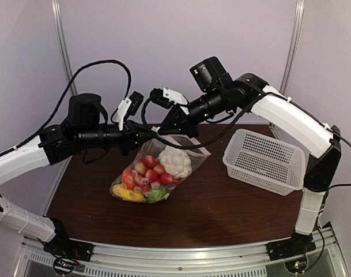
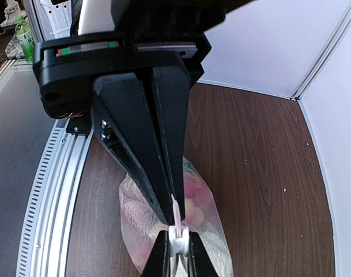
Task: Place the food in the zip-top bag and seal the zipper
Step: Zip the zipper on the zipper food storage bag.
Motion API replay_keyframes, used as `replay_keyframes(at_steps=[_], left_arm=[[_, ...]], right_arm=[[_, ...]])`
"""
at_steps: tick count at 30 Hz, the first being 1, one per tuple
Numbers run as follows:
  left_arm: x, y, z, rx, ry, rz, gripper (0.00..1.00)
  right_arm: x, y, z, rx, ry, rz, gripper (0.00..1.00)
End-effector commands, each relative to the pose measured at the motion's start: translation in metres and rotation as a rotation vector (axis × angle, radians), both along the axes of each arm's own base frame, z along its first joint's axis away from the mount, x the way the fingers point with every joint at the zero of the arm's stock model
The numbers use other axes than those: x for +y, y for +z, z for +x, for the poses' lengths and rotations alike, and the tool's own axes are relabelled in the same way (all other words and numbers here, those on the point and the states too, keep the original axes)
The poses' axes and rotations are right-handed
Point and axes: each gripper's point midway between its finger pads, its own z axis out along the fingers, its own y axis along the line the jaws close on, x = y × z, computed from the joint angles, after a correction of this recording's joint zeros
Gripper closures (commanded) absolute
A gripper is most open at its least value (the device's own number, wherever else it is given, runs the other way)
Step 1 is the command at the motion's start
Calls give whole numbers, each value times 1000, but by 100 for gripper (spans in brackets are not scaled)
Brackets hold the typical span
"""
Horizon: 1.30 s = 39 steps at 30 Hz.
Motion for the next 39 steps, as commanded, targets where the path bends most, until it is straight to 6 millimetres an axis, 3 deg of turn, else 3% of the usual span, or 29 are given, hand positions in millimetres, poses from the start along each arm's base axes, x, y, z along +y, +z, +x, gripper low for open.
replay_keyframes(at_steps=[1, 11, 26, 32, 39], left_arm=[[23, 50, 0, -146, 88, -111, 100], [43, 49, 0, -168, 165, -101, 100], [53, 46, 2, -174, 211, -87, 100], [53, 47, 2, -176, 212, -92, 100], [54, 47, 3, -174, 220, -94, 100]], right_arm=[[-24, -28, 20, 11, -72, -109, 99], [-55, -65, 49, 55, -121, -221, 100], [-144, -87, 89, 104, -282, -272, 100], [-158, -90, 94, 114, -308, -277, 100], [-161, -96, 96, 122, -311, -284, 99]])
